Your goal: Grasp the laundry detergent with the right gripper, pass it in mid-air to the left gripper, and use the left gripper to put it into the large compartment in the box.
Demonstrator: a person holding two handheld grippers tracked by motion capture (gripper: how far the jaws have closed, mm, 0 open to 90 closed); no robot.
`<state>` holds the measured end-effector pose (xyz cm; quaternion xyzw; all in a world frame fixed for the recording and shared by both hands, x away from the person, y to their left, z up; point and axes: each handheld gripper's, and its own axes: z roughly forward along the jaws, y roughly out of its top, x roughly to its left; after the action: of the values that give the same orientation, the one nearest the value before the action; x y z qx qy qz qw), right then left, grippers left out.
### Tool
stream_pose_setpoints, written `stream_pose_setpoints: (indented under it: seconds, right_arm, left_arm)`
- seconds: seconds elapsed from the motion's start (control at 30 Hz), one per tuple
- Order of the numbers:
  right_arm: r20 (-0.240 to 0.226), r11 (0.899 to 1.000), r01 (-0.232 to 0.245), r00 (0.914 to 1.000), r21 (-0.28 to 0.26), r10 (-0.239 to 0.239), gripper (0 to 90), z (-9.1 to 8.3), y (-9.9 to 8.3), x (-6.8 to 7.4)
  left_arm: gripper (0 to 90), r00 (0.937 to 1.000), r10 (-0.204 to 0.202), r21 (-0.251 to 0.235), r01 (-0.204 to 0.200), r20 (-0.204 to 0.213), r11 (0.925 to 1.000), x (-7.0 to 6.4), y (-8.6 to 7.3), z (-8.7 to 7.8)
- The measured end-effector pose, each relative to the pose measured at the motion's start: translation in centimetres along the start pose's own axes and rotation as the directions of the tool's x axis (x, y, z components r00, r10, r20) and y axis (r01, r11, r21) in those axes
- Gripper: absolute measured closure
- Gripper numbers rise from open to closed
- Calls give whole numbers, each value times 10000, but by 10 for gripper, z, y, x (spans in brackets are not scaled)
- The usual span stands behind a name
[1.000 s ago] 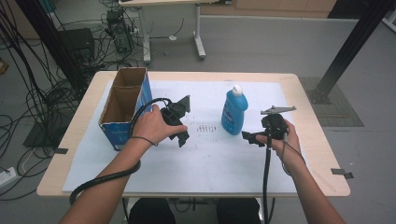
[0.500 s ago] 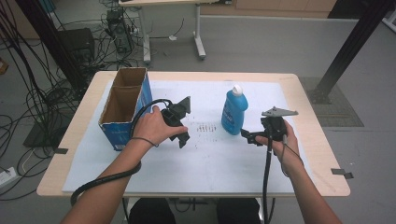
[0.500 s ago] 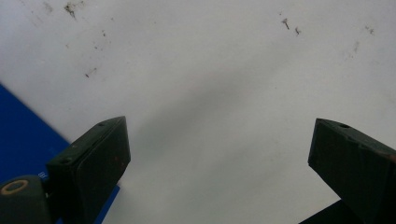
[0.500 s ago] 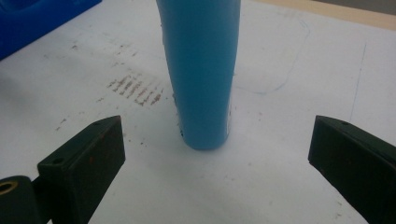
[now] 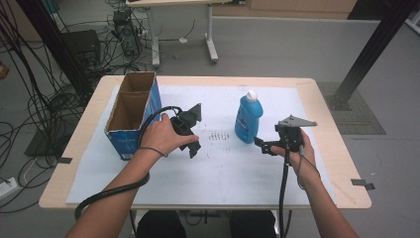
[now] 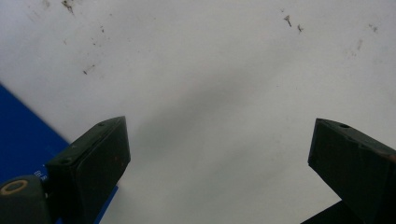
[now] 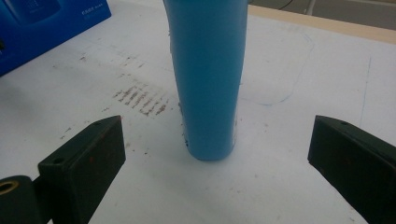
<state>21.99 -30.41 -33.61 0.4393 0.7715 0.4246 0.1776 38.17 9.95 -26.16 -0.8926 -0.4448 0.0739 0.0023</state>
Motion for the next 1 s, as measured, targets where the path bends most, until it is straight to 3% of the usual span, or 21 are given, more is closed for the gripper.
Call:
stream_pose_setpoints:
  seconds: [0.63, 1.0]
  right_arm:
    - [-160, 9986, 183, 9997, -494, -191, 32, 8, -12, -1]
    - [-320, 9943, 254, 9991, -1036, -289, 39, 12, -24, -2]
  left_arm:
    - [59, 10000, -13, -9, 13, 71, 10000, 1, 1, 1]
    - [59, 9999, -78, 34, 78, 74, 10000, 1, 0, 4]
